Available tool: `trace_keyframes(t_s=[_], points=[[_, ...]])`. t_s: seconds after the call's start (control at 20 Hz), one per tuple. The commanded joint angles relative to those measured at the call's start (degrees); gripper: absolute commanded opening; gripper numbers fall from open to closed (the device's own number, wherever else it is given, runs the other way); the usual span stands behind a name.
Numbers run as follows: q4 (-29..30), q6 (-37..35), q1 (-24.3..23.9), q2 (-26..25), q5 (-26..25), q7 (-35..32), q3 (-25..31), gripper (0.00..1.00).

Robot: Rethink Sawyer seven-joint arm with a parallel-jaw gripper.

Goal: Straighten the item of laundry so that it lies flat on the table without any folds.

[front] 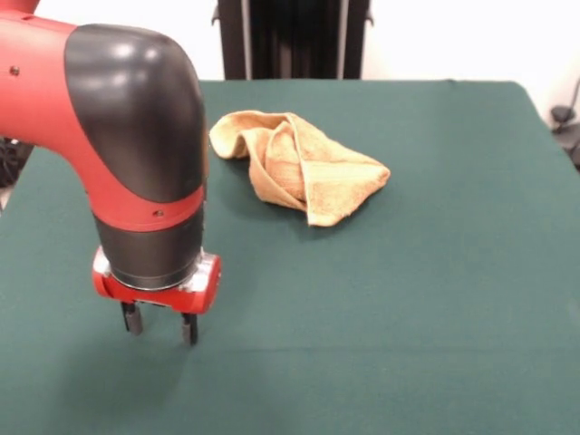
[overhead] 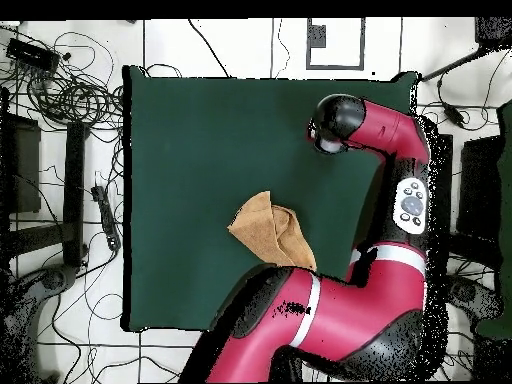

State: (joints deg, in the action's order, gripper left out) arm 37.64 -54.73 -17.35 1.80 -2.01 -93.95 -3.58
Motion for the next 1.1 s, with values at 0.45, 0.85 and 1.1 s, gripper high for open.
trace_keyframes(t_s=[0.45,0.85,1.1], points=[[0.2,-4.3,6.7,-1.0,2.2,-10.6,3.4,1.0],[0.8,-4.7,7.9,-0.7,3.2,-13.0,2.6,1.0],[1.7,-5.3,8.3,0.2,3.9,-13.6,2.3,1.0]])
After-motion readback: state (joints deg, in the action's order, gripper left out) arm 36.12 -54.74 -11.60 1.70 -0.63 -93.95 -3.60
